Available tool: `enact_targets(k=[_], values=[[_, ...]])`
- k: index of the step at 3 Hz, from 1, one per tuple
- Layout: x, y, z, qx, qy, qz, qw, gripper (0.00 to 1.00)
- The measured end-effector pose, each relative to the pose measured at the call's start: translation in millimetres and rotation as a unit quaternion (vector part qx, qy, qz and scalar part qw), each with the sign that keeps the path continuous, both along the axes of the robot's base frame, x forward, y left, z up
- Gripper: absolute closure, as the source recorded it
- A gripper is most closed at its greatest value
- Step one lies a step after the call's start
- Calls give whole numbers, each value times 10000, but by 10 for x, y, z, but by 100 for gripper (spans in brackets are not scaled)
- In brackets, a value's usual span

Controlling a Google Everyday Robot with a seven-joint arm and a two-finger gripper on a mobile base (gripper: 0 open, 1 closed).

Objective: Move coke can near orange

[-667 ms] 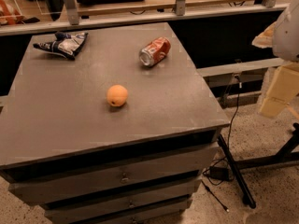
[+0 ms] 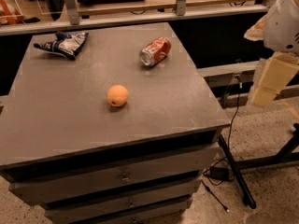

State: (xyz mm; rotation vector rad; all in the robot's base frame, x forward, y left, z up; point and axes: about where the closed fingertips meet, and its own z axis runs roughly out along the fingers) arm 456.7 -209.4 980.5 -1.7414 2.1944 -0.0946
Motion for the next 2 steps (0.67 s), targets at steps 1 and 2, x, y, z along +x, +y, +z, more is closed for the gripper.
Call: enact_targets(k=[1,2], values=[[606,211,22,-71,57,539,9985,0],[1208,529,-37,-67,191,1185,9927,0]])
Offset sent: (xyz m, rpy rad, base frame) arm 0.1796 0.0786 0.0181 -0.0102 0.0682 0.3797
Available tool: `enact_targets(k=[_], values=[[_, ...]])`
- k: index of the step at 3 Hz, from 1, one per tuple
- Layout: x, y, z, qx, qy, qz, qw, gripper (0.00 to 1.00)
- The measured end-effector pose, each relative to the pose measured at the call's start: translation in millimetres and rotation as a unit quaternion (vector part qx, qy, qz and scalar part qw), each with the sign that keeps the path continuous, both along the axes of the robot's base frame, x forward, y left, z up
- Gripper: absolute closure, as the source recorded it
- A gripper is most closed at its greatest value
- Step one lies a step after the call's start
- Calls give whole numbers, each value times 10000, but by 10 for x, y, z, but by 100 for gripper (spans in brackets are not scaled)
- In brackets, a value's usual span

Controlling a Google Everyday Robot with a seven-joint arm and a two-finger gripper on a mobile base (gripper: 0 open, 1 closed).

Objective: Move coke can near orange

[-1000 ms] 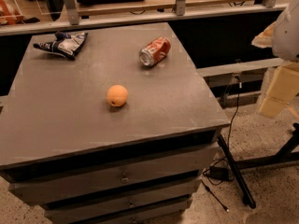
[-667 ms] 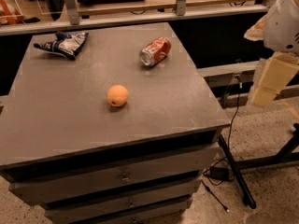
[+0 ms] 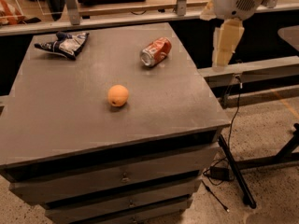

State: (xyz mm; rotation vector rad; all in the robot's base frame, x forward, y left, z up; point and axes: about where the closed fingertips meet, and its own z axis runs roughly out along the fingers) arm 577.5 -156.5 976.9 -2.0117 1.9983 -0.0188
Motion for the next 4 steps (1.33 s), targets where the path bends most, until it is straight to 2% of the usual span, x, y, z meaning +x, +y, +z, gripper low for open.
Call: enact_targets(k=[1,2,3,4], values=[[604,357,-111,135,-61,469,9988,0],[1038,621,-90,312,-313,734,9963,0],[1392,785,-234,368,-491,1060,9925,0],[1602,866,-403,181,-564,1305,9897,0]])
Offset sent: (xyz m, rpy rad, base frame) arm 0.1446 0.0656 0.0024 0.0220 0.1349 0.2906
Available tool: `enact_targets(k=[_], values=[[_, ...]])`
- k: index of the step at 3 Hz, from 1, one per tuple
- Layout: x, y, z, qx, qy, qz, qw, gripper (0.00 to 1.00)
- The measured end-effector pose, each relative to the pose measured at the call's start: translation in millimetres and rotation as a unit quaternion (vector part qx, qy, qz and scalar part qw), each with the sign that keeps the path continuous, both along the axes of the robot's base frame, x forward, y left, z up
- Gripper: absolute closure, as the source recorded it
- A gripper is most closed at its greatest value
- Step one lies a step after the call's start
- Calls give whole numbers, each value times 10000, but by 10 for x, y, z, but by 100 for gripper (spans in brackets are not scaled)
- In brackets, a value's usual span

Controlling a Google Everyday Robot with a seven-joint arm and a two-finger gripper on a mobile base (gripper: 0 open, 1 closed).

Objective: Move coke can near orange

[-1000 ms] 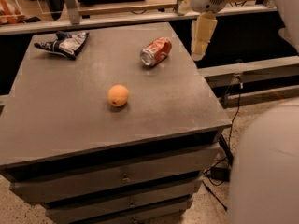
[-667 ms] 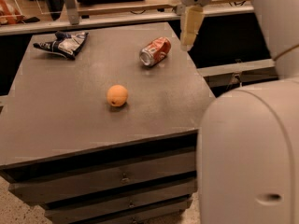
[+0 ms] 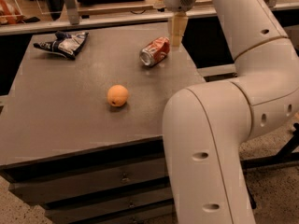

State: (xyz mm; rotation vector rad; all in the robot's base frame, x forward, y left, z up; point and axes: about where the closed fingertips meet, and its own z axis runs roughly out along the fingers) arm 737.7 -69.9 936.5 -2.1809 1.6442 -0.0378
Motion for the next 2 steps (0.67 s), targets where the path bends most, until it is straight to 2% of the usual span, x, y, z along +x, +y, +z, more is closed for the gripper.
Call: enact_targets(k=[1,2], values=[[144,36,-318,-379,101,233,9990,0],[197,61,-500,-680,194,383,9968,0]])
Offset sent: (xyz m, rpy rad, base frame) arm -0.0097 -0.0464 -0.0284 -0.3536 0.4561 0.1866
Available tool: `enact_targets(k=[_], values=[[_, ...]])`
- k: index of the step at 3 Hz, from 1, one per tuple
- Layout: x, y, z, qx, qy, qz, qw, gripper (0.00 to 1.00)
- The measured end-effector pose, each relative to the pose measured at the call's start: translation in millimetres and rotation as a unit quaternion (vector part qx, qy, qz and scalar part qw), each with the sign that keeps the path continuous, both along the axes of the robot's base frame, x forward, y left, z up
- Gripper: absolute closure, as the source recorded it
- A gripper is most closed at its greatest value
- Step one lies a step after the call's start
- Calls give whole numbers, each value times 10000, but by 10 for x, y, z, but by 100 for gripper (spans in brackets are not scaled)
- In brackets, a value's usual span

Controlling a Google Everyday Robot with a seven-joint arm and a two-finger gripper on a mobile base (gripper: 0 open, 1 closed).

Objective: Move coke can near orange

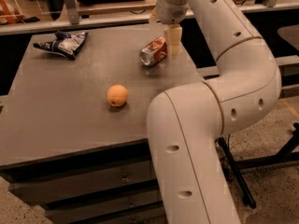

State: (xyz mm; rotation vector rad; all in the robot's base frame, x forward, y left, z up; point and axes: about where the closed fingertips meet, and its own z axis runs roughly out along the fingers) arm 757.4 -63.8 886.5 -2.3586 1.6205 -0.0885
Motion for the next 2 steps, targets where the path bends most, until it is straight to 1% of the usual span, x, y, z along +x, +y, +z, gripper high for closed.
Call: enact_targets(k=[1,2], values=[[11,102,-207,-23,176,259,9995,0],[14,197,-402,-190,342,547,9977,25]])
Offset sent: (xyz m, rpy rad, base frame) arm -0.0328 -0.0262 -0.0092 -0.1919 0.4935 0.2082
